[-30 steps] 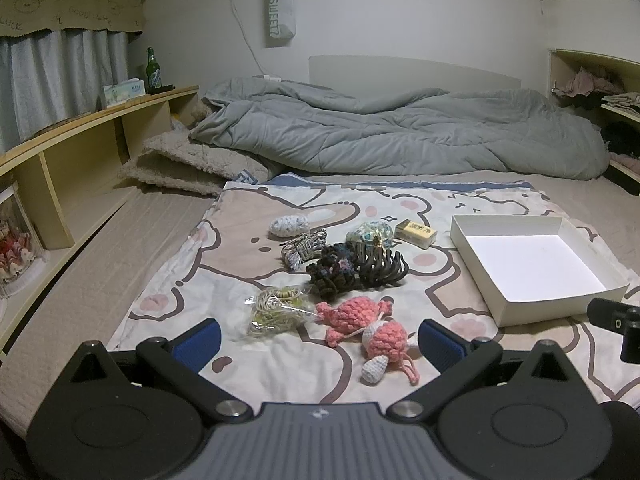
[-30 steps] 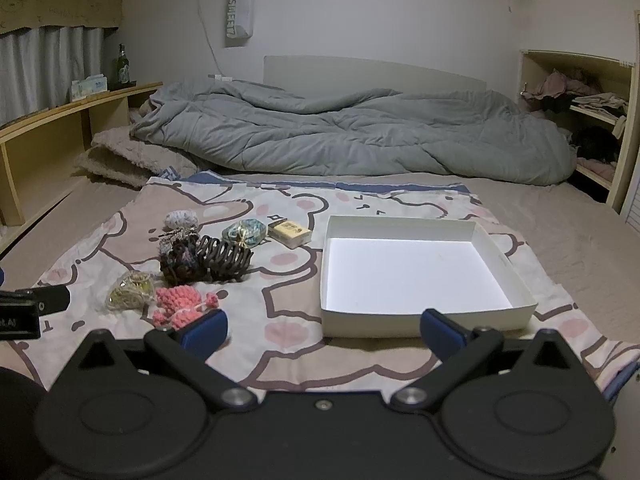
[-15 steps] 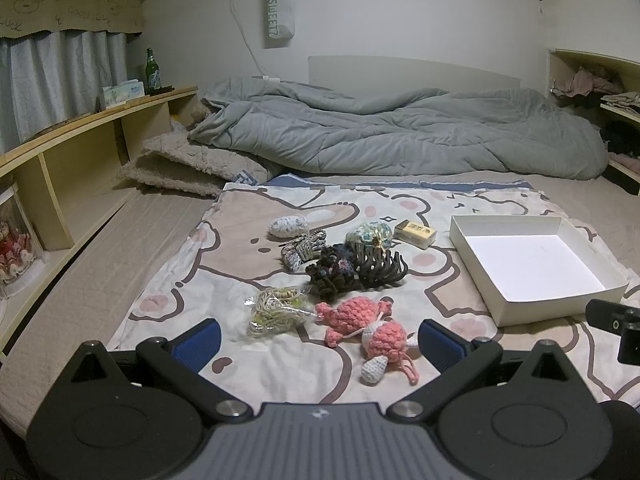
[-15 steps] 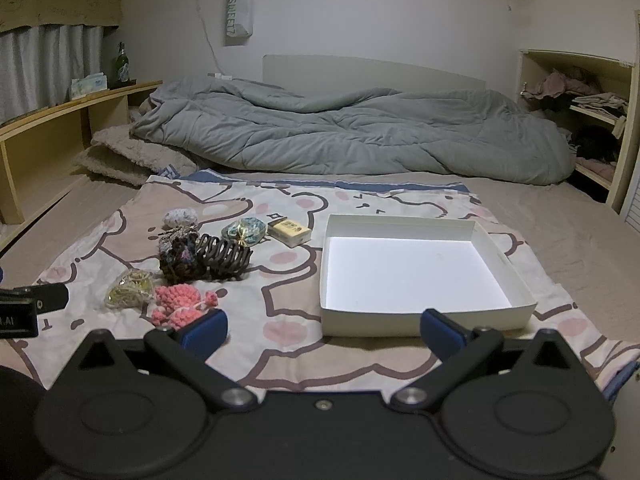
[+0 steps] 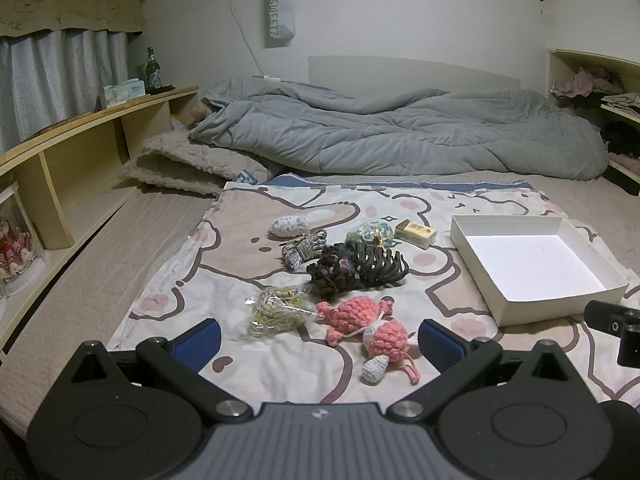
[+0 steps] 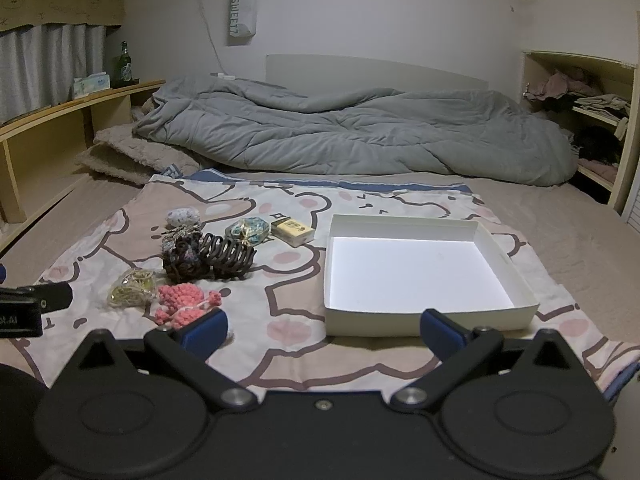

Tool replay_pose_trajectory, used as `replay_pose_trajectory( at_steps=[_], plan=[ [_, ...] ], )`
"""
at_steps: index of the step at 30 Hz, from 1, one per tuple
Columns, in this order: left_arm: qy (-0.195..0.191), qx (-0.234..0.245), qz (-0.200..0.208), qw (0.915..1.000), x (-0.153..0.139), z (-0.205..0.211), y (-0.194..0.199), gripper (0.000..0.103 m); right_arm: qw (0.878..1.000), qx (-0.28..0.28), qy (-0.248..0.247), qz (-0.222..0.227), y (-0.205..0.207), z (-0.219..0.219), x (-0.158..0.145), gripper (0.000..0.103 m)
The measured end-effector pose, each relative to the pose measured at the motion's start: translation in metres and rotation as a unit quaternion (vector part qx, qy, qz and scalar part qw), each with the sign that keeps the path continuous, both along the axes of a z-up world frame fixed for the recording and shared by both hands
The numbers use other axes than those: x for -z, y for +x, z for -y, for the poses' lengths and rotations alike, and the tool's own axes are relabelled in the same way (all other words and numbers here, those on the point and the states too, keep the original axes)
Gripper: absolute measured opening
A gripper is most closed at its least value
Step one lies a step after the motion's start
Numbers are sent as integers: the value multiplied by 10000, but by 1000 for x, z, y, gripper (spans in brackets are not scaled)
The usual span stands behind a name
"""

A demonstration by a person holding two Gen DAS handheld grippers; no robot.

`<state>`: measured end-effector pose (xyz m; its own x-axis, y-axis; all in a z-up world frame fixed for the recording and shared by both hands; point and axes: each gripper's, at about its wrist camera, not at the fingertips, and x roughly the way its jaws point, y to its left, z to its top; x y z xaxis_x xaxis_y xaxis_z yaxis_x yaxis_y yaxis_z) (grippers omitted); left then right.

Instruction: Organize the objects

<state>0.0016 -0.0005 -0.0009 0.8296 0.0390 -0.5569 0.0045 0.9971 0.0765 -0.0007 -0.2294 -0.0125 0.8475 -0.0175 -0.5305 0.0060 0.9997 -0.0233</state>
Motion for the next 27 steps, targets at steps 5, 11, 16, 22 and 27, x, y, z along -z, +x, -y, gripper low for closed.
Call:
replay_pose_trajectory(
  at_steps=[5, 11, 16, 22, 27],
  plan=[
    [-11, -7, -2, 10000, 0, -1, -1, 103, 10000, 2, -8, -2, 0, -1, 0, 103],
    [-15, 1, -4, 10000, 0, -2, -1, 103, 10000, 2, -10, -3, 0, -2, 1, 103],
    [-18, -4, -9, 10000, 1, -3, -1, 103, 10000, 5, -7, -10, 1, -1, 2, 103],
    [-25, 9, -19, 10000, 1, -4, 0, 103, 10000, 10, -15, -25, 2, -2, 4, 103],
    [0, 30, -24, 10000, 2, -2, 2, 103, 10000, 4, -20, -43, 2, -2, 5, 103]
  ],
)
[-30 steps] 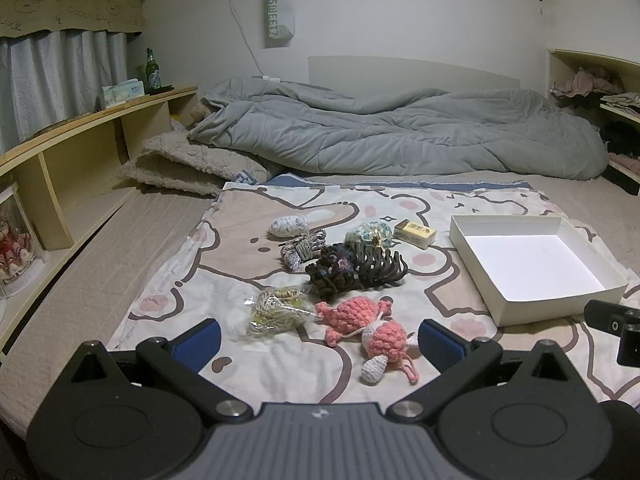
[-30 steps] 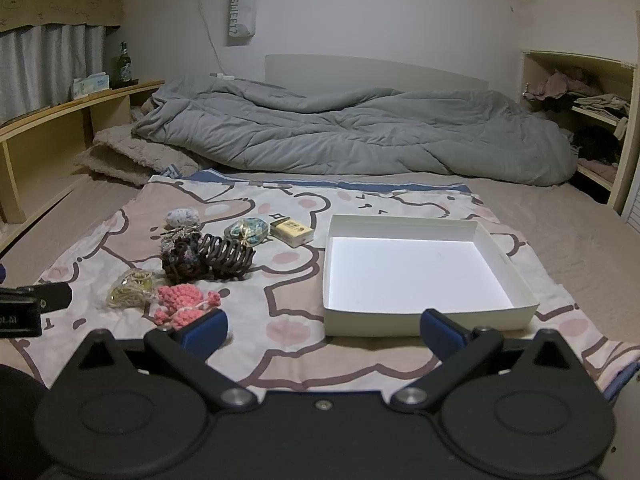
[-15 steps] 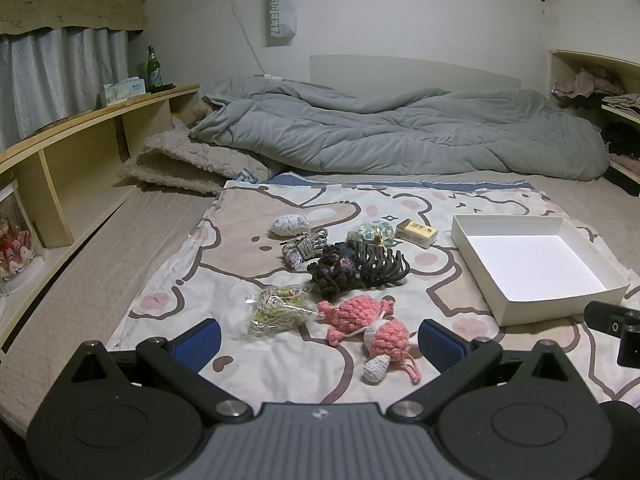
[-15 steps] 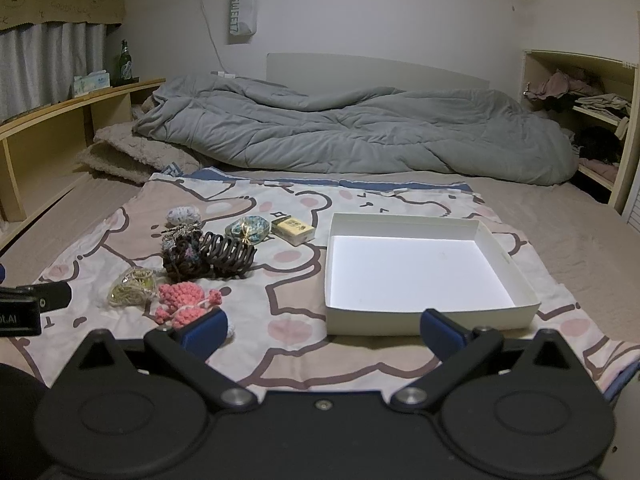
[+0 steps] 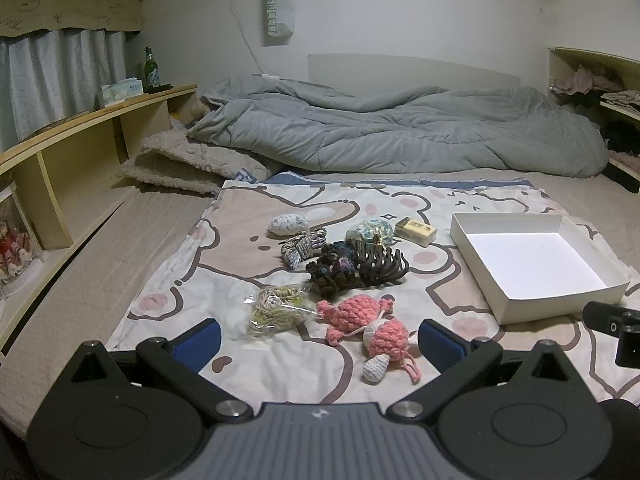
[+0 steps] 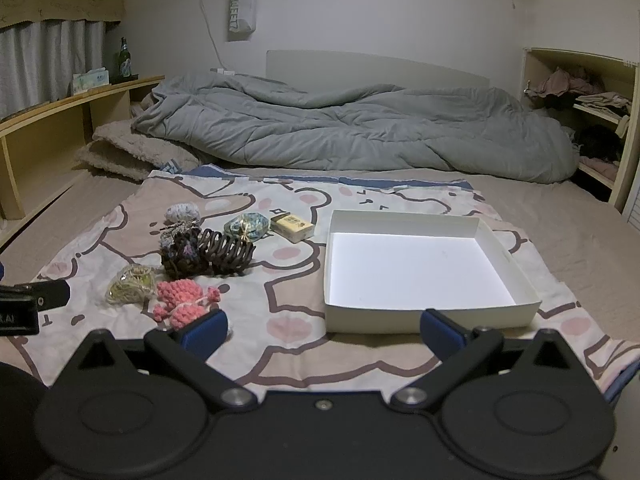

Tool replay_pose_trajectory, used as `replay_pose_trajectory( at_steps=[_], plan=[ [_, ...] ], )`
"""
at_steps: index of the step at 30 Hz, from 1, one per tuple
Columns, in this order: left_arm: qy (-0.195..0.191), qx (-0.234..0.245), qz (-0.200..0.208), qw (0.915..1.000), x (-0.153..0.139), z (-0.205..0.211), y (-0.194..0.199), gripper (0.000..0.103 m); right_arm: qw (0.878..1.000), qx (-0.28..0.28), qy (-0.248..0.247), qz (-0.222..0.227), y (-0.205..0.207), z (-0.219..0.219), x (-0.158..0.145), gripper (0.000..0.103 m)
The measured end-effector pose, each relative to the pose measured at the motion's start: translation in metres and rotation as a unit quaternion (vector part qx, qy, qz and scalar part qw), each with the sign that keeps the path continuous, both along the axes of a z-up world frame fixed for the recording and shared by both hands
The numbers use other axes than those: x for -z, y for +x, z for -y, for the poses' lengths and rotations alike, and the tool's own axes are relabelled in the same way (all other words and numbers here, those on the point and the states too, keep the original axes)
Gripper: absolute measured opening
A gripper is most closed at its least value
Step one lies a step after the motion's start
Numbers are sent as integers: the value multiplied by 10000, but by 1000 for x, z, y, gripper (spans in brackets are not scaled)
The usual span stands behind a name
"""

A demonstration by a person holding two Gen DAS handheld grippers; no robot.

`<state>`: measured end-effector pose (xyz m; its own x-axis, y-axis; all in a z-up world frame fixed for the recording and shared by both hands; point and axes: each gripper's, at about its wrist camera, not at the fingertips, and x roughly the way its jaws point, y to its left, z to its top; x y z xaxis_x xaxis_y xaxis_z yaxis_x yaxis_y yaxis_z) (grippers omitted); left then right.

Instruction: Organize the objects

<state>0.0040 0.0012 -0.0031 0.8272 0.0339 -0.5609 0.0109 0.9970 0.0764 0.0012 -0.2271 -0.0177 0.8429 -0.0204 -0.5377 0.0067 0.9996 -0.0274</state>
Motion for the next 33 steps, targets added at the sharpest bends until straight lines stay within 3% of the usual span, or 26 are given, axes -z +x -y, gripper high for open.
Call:
replay_pose_trajectory(
  at_steps=[10, 17, 33],
  plan=[
    [35, 95, -28, 9999, 6, 1, 5, 103, 10000, -9, -11, -37, 3, 2, 1, 103],
    [329, 28, 64, 9994, 14, -6, 19, 103, 10000, -45, -12, -22, 13, 2, 5, 103],
    [728, -454, 164, 9962, 20, -38, 97, 103, 9986, -504, 69, 140, 70, -22, 15, 103]
  ],
)
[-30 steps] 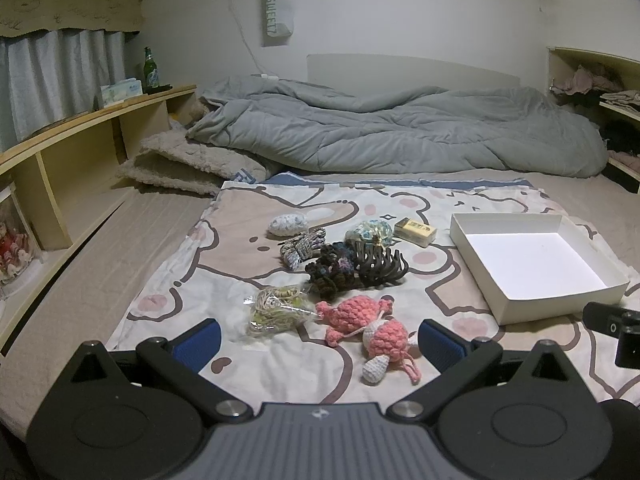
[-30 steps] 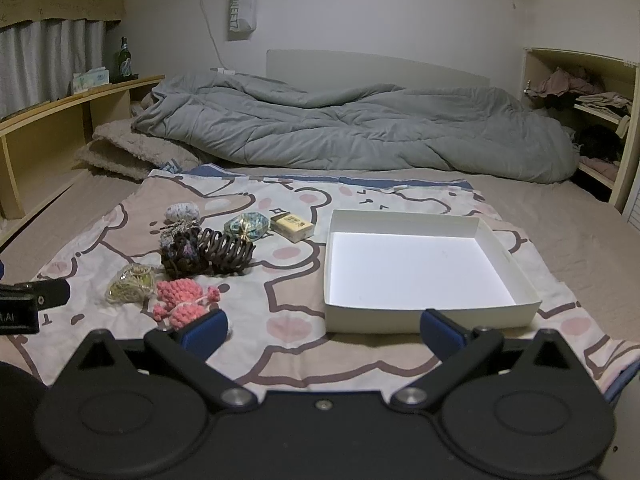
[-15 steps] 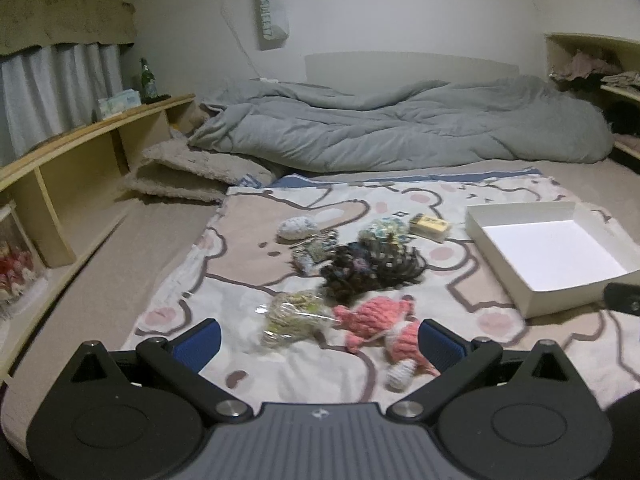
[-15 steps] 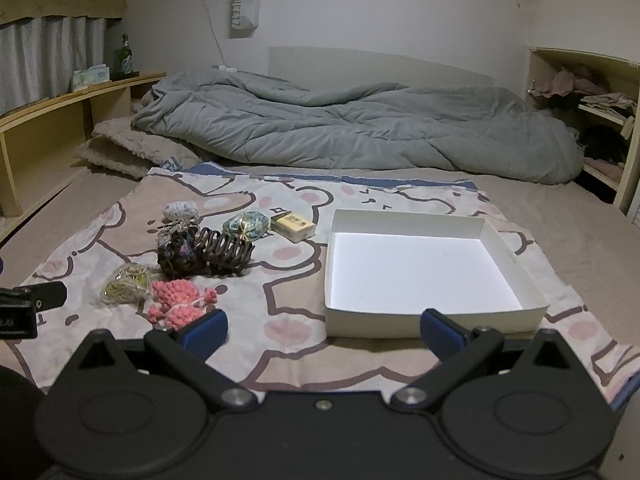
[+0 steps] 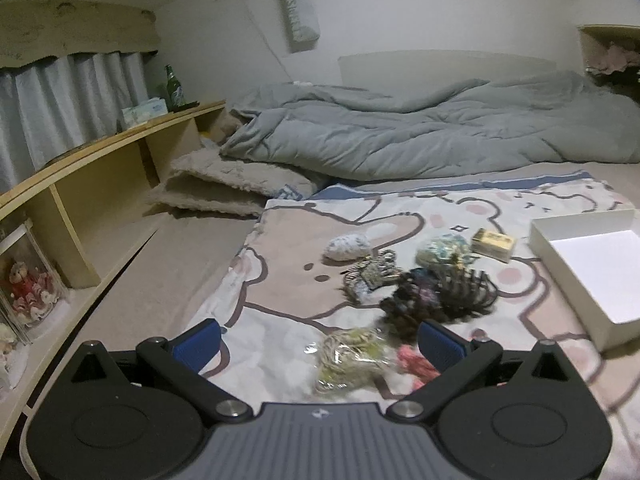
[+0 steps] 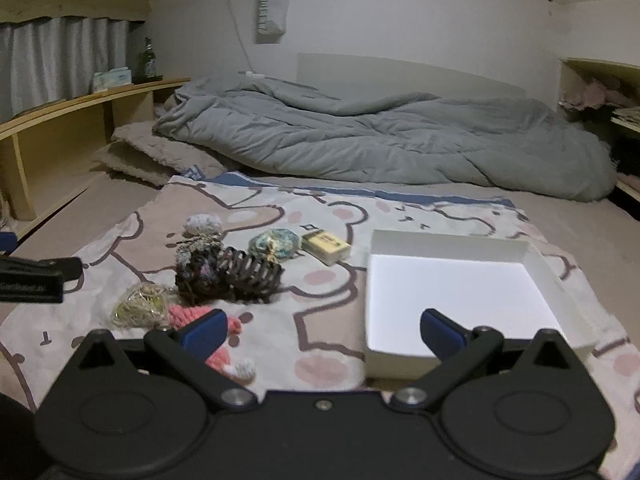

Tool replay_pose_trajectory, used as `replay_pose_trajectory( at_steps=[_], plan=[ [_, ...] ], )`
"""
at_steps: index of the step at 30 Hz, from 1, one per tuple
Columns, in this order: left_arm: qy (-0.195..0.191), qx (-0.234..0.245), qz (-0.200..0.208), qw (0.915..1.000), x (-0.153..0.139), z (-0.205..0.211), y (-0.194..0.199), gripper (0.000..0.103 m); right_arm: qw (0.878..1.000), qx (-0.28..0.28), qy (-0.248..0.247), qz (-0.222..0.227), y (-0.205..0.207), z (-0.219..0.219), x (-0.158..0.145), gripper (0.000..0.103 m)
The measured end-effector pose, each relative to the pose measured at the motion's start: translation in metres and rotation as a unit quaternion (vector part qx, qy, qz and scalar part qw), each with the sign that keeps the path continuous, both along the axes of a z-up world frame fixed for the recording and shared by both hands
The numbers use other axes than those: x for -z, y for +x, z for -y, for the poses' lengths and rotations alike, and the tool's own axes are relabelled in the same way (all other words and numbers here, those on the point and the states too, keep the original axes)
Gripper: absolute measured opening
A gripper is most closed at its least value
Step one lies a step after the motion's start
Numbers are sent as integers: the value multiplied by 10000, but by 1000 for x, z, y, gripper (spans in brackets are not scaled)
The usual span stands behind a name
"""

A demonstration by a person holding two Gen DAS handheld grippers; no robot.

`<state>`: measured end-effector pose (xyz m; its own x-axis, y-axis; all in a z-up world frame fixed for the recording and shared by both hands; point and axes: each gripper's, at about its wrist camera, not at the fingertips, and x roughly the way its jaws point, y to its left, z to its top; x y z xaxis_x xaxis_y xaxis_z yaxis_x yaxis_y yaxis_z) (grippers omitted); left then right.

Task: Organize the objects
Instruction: 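Grasp the clear bag of beaded cord with the left gripper while the right grasps the pink crocheted doll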

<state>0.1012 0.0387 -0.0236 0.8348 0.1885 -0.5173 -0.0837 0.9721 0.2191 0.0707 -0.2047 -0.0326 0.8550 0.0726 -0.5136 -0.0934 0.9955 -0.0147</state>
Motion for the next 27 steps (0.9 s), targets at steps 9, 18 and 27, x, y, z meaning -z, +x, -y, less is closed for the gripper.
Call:
replay_pose_trajectory(
  at_steps=[9, 18, 27],
  plan=[
    [-184, -154, -394, 9989, 28, -16, 57, 103, 9989, -457, -14, -43, 33, -28, 14, 103],
    [-909, -154, -953, 9912, 59, -24, 111, 103, 9962, -851, -17, -205, 66, -49, 37, 103],
    [-1304, -322, -1605, 9779, 100, -36, 148, 102, 9914, -1169, 405, -421, 95, -58, 72, 103]
  ],
)
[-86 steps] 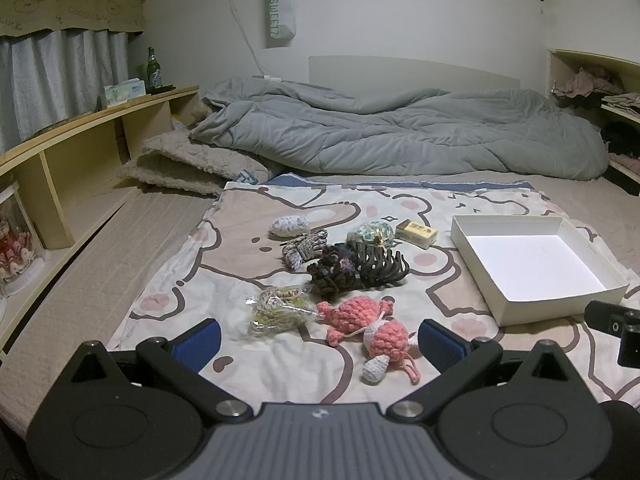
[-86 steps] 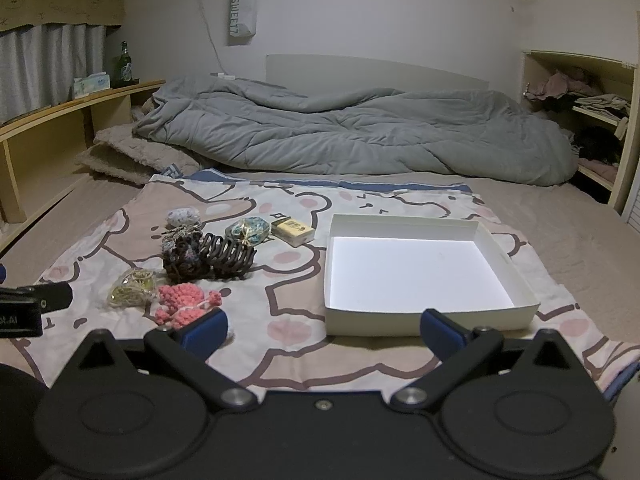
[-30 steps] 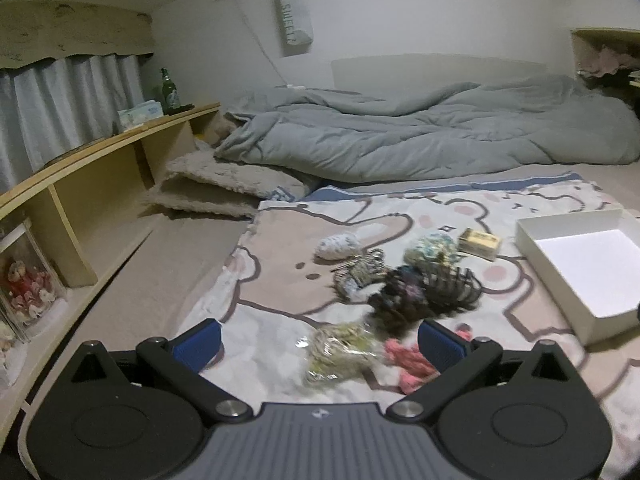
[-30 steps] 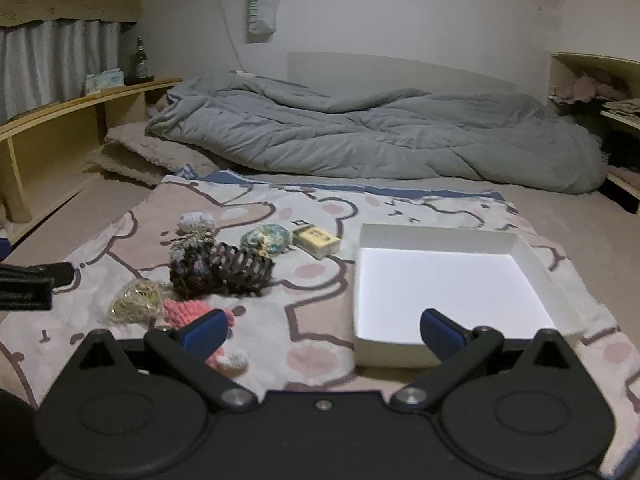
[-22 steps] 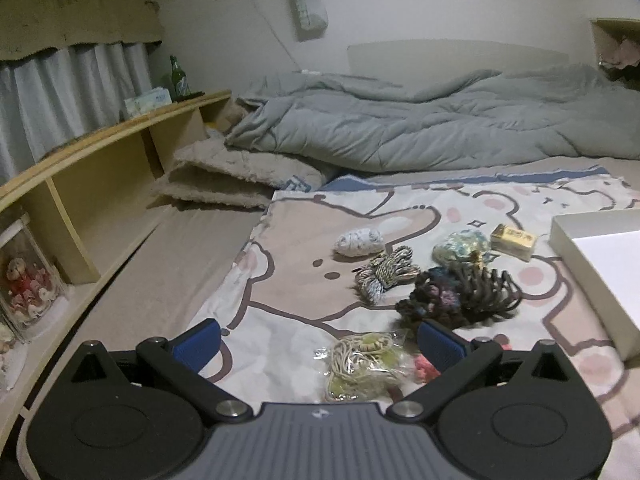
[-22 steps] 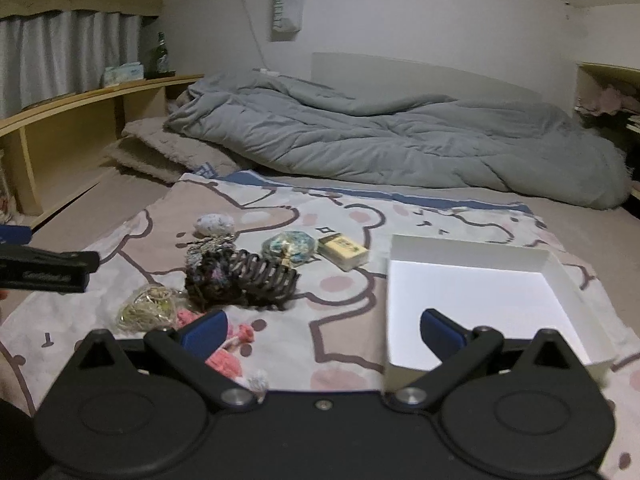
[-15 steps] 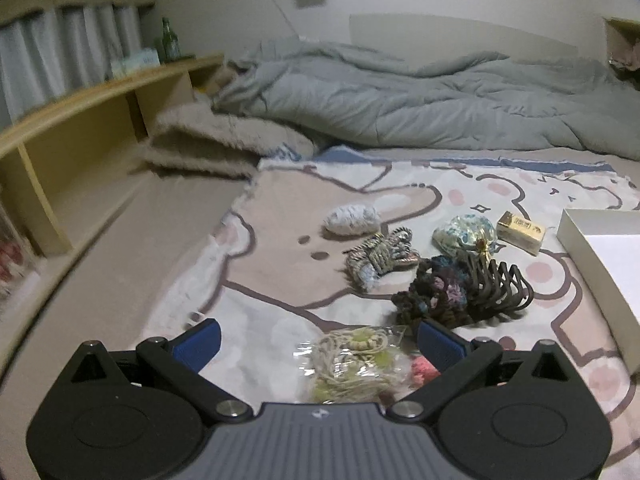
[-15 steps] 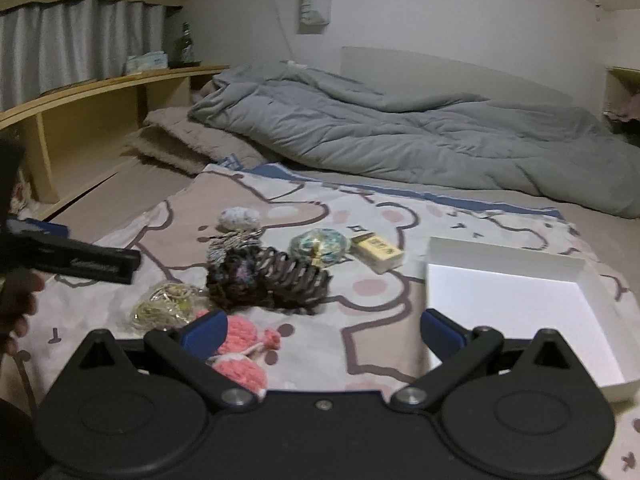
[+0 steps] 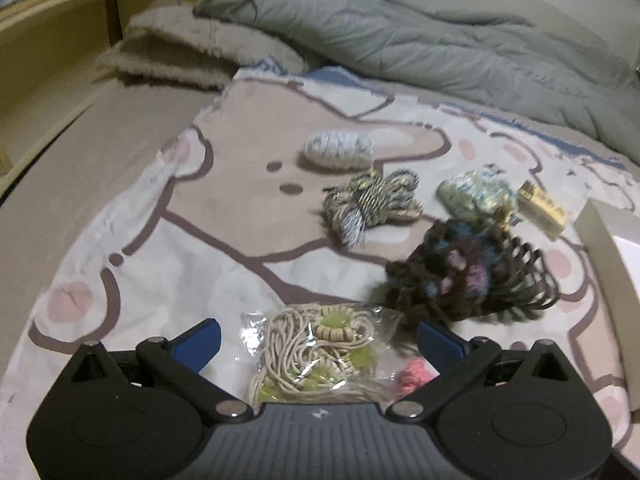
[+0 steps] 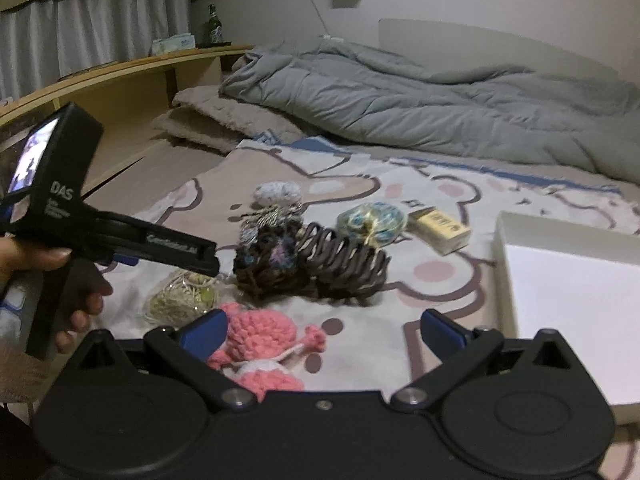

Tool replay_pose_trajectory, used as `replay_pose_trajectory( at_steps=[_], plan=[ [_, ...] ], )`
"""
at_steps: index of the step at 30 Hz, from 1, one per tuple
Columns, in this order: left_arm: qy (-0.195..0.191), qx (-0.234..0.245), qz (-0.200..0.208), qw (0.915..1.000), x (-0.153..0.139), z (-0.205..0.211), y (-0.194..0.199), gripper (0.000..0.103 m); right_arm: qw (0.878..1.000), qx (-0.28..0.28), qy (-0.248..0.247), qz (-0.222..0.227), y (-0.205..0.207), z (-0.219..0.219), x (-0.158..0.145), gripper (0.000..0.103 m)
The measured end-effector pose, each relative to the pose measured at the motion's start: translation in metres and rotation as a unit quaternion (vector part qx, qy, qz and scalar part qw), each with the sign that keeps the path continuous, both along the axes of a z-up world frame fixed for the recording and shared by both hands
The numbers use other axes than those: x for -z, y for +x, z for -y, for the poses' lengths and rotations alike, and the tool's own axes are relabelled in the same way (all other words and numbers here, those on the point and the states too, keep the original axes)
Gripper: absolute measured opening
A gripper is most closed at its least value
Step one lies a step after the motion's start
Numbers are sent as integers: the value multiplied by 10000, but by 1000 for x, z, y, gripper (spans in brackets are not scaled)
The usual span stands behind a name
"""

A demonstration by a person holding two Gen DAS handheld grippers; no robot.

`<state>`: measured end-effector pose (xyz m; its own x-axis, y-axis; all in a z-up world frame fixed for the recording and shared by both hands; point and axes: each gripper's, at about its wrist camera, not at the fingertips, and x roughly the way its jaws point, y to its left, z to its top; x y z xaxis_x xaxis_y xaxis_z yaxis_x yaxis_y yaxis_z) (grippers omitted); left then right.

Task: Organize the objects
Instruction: 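Grasp the clear bag of beaded cord with the left gripper while the right grasps the pink crocheted doll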

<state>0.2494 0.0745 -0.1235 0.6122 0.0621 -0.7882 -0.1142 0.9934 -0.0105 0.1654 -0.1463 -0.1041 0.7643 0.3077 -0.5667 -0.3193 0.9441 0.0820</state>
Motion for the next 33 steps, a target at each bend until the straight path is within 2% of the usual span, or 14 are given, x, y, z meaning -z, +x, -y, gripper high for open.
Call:
replay_pose_trajectory(
  at_steps=[8, 12, 14, 16, 18, 20, 23, 24, 25, 27, 29, 33],
  plan=[
    [-322, 56, -476, 9983, 31, -6, 10, 102, 9999, -89, 40, 49, 6, -12, 35, 103],
    [-399, -50, -459, 9981, 37, -9, 11, 103, 9994, -105, -170, -299, 12, -19, 48, 103],
    [-340, -32, -468, 9983, 39, -8, 12, 103, 9985, -148, -108, -521, 15, -19, 52, 102],
    [-320, -30, -501, 9982, 40, -7, 13, 103, 9973, -304, 89, -663, 16, -19, 55, 90],
    [-368, -58, -527, 9979, 41, -8, 14, 103, 9946, -399, 191, -939, 20, -20, 59, 83],
    [-412, -78, -524, 9977, 42, -10, 15, 103, 9932, -434, 119, -1070, 22, -25, 63, 84],
    [-411, -51, -499, 9979, 42, -9, 15, 103, 9938, -523, -58, -981, 14, -30, 59, 79],
    [-402, -33, -490, 9980, 42, -8, 15, 103, 9943, -536, -113, -918, 12, -31, 57, 73],
    [-357, -20, -504, 9981, 43, -7, 15, 103, 9949, -544, -148, -841, 9, -30, 53, 58],
    [-165, 25, -494, 9986, 44, -1, 14, 102, 9953, -546, -81, -793, 3, -25, 47, 52],
    [10, 100, -446, 9990, 45, 6, 12, 99, 9946, -565, 57, -866, -3, -17, 44, 47],
    [99, 131, -379, 9991, 41, 9, 9, 87, 9941, -503, 142, -949, -18, -4, 35, 46]
  ],
)
